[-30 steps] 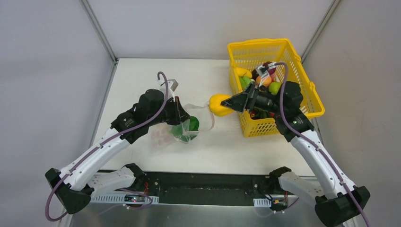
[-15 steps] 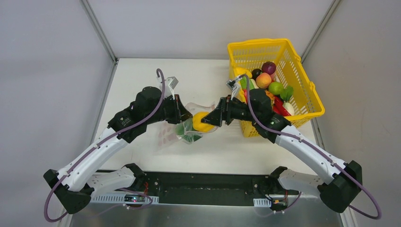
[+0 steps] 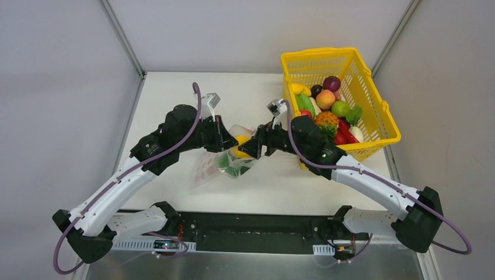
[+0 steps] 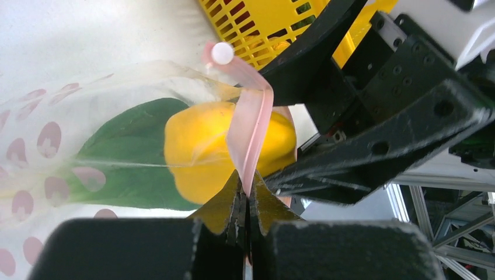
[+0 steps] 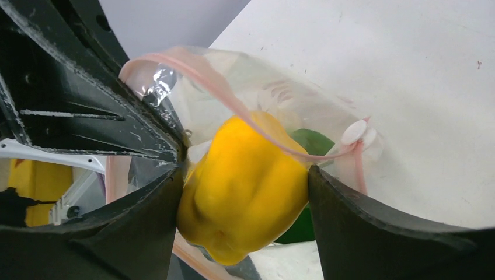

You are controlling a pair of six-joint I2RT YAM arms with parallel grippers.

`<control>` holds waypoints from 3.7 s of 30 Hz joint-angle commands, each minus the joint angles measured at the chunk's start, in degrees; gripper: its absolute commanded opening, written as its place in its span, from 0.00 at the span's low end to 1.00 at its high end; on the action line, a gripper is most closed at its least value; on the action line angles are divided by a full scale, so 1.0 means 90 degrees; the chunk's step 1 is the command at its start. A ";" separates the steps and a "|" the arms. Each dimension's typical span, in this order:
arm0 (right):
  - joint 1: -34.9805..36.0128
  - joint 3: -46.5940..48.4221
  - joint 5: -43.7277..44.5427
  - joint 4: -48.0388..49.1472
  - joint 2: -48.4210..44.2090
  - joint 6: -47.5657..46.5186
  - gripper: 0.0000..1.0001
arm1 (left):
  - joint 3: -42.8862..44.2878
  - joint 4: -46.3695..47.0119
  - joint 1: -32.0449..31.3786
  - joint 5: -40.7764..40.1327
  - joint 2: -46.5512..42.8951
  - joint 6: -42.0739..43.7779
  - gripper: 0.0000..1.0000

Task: Place the food in the zip-top bag and seal the zipper
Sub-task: Place the fake fruit in the zipper food storage bag, then adjust the zipper food storage bag at the center of the board.

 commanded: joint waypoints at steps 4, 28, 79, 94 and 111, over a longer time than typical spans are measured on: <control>0.0823 -0.0025 0.1468 0.1000 0.0277 -0.1043 0.55 | 0.0350 0.0334 -0.0050 0.0286 -0.0154 -0.0039 0.00; 0.0790 0.0774 0.1148 -0.0583 -0.0973 -0.0573 0.77 | -0.0174 -0.0005 -0.0050 -0.1442 -0.0981 0.0036 0.00; 0.0625 0.2785 0.1764 -0.1284 0.1526 -0.0475 0.02 | 0.1973 -0.3221 0.0058 -0.2895 0.0177 0.1570 0.00; 0.0460 0.3018 0.2272 -0.1597 0.1935 -0.0079 0.01 | 0.1675 -0.2935 0.0233 -0.0781 0.1308 0.1732 0.00; 0.0095 0.2685 0.1597 -0.1521 0.2443 0.0330 0.06 | 0.0816 -0.2002 0.0448 -0.1865 0.0808 0.1230 0.00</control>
